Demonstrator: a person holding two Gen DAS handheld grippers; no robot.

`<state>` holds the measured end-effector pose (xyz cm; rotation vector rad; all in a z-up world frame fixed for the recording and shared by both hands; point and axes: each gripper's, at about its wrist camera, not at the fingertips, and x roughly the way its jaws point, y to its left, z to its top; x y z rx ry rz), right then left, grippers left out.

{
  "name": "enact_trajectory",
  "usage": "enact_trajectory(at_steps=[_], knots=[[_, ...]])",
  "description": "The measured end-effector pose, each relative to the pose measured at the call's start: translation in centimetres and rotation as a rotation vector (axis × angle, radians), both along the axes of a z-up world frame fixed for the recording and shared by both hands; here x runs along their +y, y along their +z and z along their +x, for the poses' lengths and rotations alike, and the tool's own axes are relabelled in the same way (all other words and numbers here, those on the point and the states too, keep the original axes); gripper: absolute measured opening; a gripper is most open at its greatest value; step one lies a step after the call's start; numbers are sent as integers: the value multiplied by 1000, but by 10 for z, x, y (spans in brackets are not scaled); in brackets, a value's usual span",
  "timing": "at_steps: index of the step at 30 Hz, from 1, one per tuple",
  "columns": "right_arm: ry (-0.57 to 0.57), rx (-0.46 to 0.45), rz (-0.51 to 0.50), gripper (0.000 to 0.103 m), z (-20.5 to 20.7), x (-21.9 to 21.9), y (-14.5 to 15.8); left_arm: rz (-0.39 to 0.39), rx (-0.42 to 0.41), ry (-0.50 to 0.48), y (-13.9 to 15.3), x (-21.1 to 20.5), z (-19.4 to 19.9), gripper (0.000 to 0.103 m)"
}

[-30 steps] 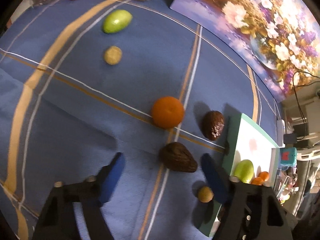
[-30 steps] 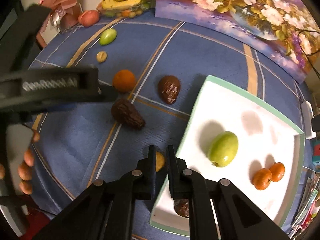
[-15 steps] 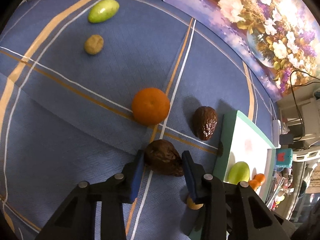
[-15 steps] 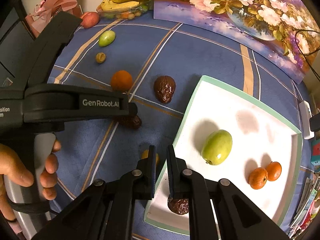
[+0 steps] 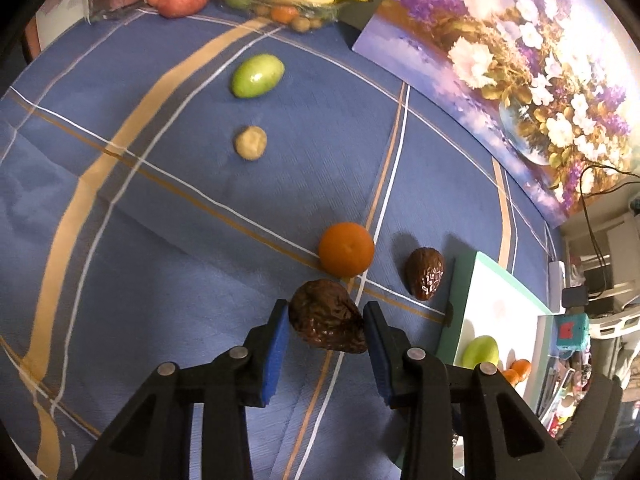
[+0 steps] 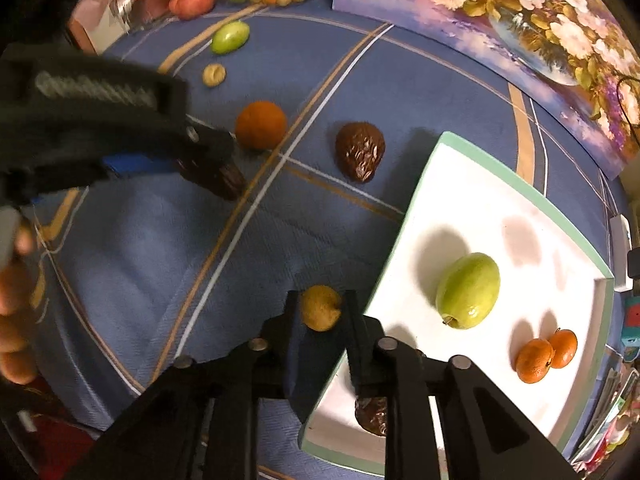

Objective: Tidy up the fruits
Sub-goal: 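Carry the date in the left tool and the tan fruit in the right tool over the tray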

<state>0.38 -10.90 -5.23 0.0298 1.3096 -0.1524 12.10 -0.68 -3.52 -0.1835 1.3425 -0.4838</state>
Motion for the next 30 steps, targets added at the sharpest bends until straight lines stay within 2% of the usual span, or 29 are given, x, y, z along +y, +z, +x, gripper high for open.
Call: enact_trajectory(at_steps=[5, 21, 30], knots=[[15, 15, -52, 21, 4, 7, -5, -7, -6, 11, 3, 3, 1, 40], [18, -9, -82, 23, 4, 19, -8, -2, -22, 60, 9, 11, 1, 40], [45, -7, -135, 24, 7, 33, -15, -6, -25, 80, 11, 14, 2, 40]])
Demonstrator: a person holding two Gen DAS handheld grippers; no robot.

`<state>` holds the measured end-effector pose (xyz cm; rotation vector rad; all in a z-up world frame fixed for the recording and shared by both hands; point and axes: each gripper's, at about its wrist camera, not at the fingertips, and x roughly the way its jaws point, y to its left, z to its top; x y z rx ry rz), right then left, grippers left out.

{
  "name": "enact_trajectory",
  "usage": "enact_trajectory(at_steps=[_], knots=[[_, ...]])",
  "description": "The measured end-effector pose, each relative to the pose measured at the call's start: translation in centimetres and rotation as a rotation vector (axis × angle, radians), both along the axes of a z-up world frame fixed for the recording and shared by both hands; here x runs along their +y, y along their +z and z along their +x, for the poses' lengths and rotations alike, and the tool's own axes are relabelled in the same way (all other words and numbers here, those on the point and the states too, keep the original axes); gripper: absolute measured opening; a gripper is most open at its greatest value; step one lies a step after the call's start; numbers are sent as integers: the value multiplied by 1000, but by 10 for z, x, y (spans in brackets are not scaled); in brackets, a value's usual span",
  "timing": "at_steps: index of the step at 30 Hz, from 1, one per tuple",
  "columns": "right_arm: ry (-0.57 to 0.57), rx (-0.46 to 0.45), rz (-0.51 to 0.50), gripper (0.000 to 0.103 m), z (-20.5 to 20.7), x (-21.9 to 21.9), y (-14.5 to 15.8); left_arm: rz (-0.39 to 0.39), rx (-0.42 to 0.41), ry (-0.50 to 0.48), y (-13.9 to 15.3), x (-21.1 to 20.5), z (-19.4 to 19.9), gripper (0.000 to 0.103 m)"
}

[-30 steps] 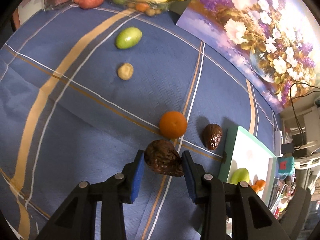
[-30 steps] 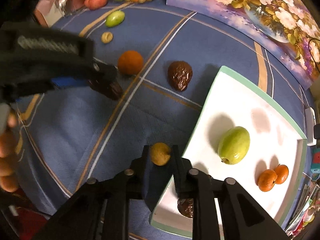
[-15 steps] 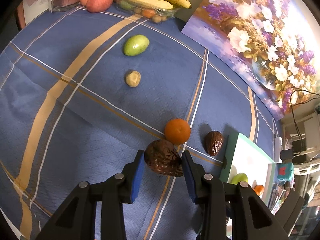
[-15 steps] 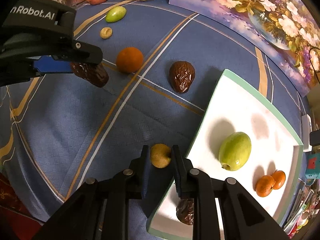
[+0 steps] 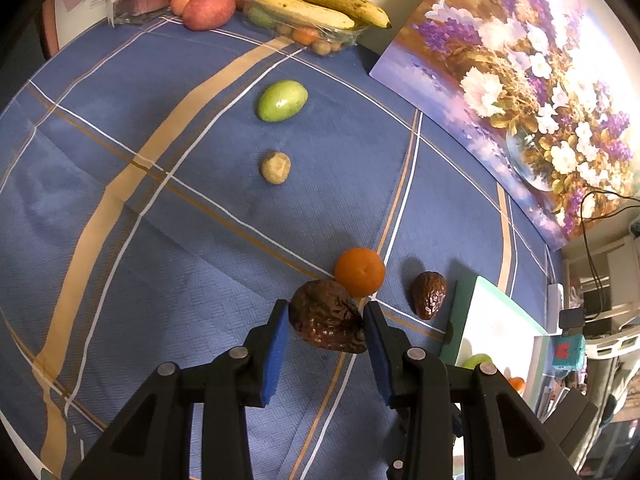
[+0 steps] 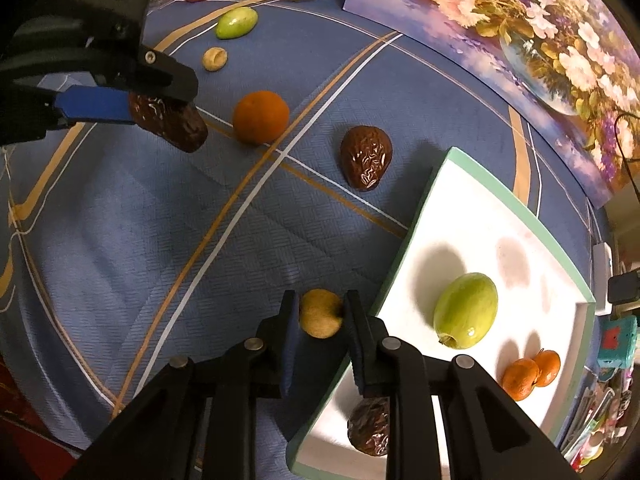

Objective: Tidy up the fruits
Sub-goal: 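Carry the date in the left tool and the tan fruit in the right tool over the tray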

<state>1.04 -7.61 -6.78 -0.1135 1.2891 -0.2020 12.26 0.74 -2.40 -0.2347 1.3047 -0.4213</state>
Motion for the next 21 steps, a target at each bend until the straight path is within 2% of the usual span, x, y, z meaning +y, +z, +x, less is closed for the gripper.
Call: enact_trajectory(at_steps=[10, 16, 21], knots=[[-7, -12, 27, 24, -2, -2, 2, -5, -7, 6, 1, 2, -1, 40], [-25, -50, 144, 24, -5, -13, 11, -9, -20, 4, 6, 1, -2, 40], [-43, -116, 192, 24, -9, -17, 31, -15, -36, 1, 12, 1, -4, 40]])
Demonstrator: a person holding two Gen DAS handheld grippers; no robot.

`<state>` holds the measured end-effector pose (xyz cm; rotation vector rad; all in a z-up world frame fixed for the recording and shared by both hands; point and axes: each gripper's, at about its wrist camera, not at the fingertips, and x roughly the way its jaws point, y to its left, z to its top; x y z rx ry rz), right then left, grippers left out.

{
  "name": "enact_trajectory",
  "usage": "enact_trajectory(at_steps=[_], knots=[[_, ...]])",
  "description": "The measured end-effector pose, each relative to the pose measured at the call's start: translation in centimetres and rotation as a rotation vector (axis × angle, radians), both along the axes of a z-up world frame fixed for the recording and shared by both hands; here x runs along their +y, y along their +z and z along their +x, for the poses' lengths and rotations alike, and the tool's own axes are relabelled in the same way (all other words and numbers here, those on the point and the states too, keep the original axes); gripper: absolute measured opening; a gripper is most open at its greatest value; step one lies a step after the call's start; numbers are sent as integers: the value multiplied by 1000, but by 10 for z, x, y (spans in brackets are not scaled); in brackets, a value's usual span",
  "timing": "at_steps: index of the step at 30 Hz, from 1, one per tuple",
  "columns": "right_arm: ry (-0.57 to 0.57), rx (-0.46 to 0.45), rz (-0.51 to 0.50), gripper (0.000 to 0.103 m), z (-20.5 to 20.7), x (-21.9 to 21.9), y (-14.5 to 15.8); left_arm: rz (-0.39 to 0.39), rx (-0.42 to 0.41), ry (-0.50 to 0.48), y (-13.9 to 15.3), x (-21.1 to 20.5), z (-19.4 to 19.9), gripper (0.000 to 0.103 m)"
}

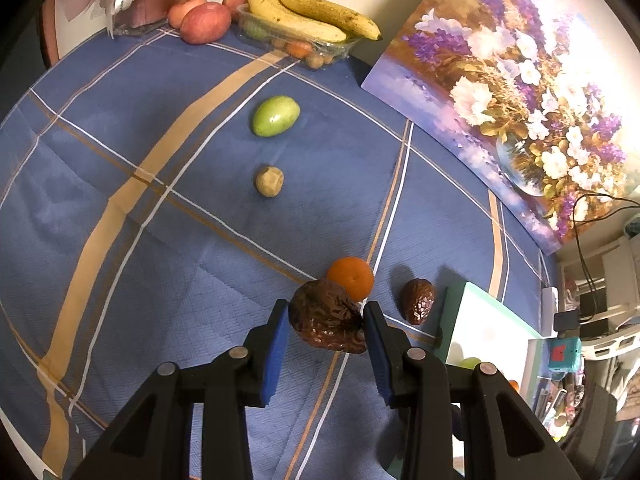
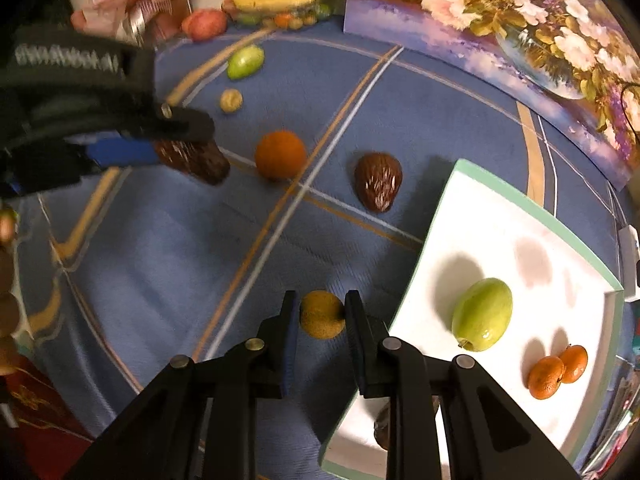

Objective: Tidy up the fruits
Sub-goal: 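Carry the date in the left tool and the tan fruit in the right tool over the tray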

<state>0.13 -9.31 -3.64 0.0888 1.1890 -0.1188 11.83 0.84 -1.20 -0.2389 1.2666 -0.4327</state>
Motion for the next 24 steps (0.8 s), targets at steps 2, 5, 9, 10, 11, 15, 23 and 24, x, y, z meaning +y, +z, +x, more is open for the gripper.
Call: enact_trajectory(at_steps=[2, 5, 9, 10, 11, 15, 23, 24], knots=[[-10, -15, 2, 24, -2, -3, 6, -1, -4, -4, 2, -2, 0, 40], [-32, -33, 12, 24, -5, -14, 15, -2, -9, -11, 4, -5, -2, 40], [-68, -56, 24, 24, -10, -29, 23, 4, -22, -31, 6, -14, -6, 40], [-79, -61, 27, 24, -8, -30, 23, 8, -27, -40, 7, -17, -8, 40], [-95, -66, 28, 24, -10, -36, 25, 11, -32, -50, 8, -21, -10, 40], [-177, -82, 32, 24, -17, -57, 31, 23, -55, -106, 11, -40, -21, 40], [-384, -102, -10, 24, -47, -117, 45, 23, -82, -267, 20, -90, -54, 40], [-402, -105, -8, 24, -51, -122, 46, 22, -83, -294, 20, -97, -60, 40]])
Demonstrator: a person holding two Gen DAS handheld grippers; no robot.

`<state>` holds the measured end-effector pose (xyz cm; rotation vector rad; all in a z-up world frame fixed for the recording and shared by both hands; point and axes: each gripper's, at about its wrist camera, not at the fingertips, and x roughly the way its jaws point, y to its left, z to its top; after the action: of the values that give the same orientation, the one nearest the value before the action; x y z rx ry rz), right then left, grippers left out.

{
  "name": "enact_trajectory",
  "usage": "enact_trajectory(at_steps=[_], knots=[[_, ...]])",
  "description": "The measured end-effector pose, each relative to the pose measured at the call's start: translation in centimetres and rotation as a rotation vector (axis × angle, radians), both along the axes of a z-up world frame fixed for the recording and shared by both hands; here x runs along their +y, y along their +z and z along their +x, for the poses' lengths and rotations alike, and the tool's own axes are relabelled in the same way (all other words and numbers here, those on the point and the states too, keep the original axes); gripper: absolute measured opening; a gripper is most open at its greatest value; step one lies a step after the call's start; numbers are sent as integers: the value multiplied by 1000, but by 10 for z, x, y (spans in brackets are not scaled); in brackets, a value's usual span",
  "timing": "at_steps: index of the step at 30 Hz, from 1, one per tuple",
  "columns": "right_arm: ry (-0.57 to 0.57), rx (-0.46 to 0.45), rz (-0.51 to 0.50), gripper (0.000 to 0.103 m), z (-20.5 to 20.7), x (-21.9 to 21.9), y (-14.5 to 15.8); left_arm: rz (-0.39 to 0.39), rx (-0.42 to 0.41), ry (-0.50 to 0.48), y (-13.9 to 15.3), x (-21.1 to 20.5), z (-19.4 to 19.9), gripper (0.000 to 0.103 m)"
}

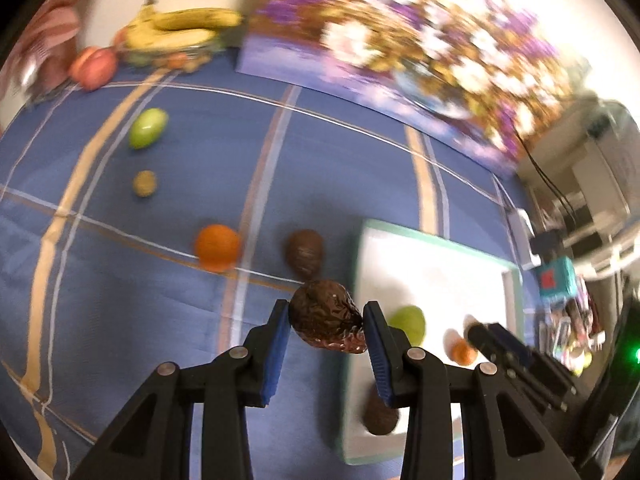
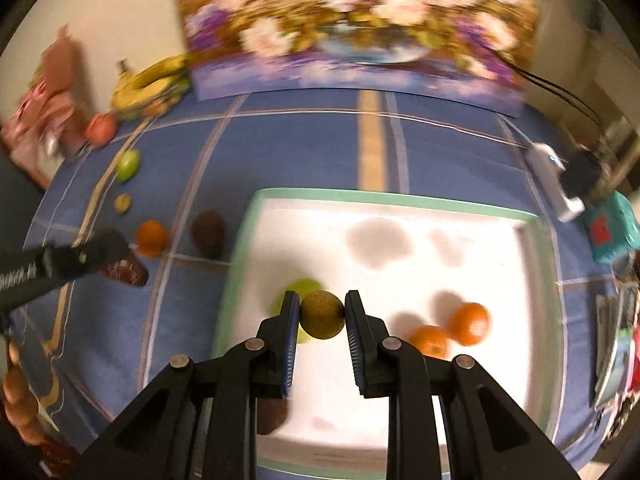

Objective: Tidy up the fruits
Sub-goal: 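Carry the date in the left tool and the tan fruit in the right tool over the tray, then lower and release the dried date from the left tool into the tray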

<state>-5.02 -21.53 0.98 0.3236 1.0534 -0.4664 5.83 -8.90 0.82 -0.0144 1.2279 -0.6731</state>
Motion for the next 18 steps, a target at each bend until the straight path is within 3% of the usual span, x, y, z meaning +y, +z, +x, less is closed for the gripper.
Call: enact_trajectory(at_steps=[8, 18], knots=[[-81, -1, -25, 24, -25, -29, 10, 35, -9, -112, -2, -34, -26, 40], [-82, 14, -22, 24, -32, -32, 10, 85, -6, -148, -11, -45, -35, 40]])
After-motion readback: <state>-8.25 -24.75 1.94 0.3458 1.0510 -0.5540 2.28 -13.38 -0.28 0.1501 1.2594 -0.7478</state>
